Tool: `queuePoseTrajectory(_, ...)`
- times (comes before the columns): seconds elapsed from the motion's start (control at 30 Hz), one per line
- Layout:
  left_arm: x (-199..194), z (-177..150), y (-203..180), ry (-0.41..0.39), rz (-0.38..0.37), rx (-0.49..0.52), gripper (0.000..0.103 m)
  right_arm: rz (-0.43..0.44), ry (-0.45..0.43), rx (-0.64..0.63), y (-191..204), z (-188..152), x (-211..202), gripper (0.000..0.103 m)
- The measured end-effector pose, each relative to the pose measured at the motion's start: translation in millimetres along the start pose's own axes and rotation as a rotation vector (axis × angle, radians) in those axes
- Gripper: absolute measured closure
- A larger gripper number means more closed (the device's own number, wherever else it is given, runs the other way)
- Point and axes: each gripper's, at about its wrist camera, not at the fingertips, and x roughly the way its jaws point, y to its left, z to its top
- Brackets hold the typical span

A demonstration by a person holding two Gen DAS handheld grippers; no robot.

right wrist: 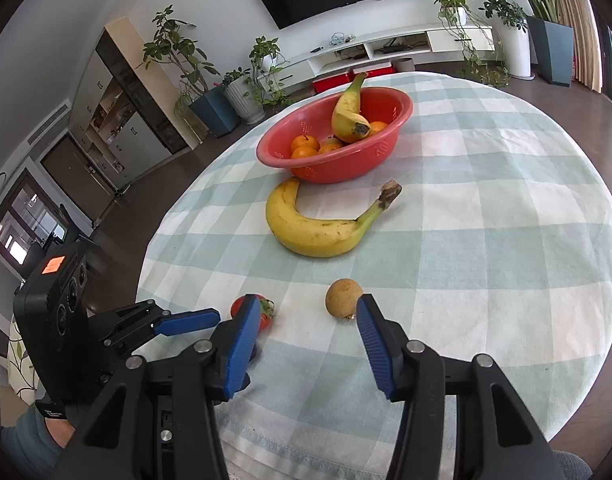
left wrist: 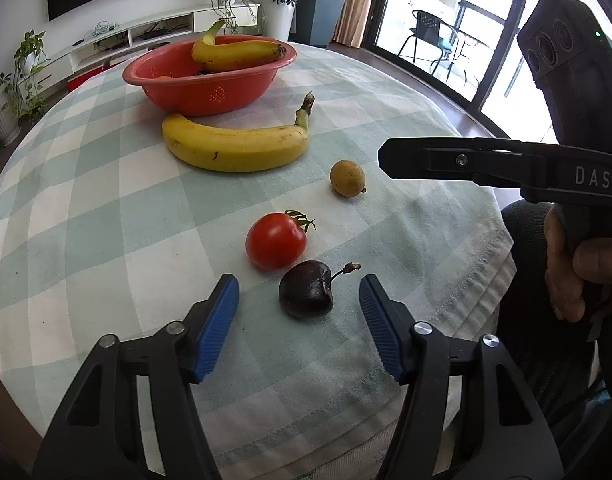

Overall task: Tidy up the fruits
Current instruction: 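Grasp the dark red plum with the left tool while the right tool approaches the red tomato, then close the right tool around the red tomato while the left tool holds the plum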

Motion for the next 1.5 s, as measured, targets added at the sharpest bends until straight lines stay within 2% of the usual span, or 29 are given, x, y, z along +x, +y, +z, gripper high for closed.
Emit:
queuePoseTrajectory(0.1, 2.1, 0.0, 0.0, -0.003, 0.012, -0.003, 0.048, 0.002, 0.002, -0.001, -0.1, -0.2, -0.3, 0.049)
queuePoseTrajectory(0.13, 2.6, 0.4, 0.5, -0.004, 0.012, -0.004, 0.051, 0.002, 0.002, 0.000, -0.1, -0.3, -0.2, 0.049)
queuePoseTrajectory(0.17, 3.6, 0.8, 0.7, -0.001, 0.013, -0.003, 0.060, 0.002, 0.002, -0.001, -0.1, -0.4, -0.2, 0.049)
queuePoseTrajectory(0.2, 4.5, 0.8, 0.7, 0.002, 0.014, -0.001, 0.062, 0.002, 0.004, -0.001, 0.0, -0.5, 0.1, 0.049)
queuePoseTrajectory(0.5, 7.5, -1.3, -3.5, 0.010, 0.027, 0.030, 0.064, 0.005, 0.009, -0.003, 0.2, -1.5, 1.0, 0.050)
queuePoseTrajectory(0.53, 7.4, -1.4, -4.2, 0.009, 0.021, 0.032, 0.068, 0.006, 0.010, -0.004, 0.2, -1.7, 1.2, 0.051)
queuePoseTrajectory(0.57, 7.0, -1.7, -5.4, 0.009, 0.016, 0.034, 0.076, 0.006, 0.011, -0.004, 0.3, -2.3, 1.5, 0.051)
queuePoseTrajectory(1.03, 1.6, -5.3, -3.5, -0.002, 0.007, 0.029, 0.077, 0.006, 0.013, -0.006, 1.0, -3.0, 2.0, 0.052)
queuePoseTrajectory(1.27, -15.2, -10.2, 14.1, -0.033, -0.008, -0.034, 0.077, 0.010, 0.033, -0.021, 9.1, -8.3, 8.5, 0.053)
queuePoseTrajectory(1.5, -33.1, -14.6, 42.3, -0.066, 0.008, -0.106, 0.077, 0.025, 0.065, -0.079, 35.1, -10.1, 20.6, 0.053)
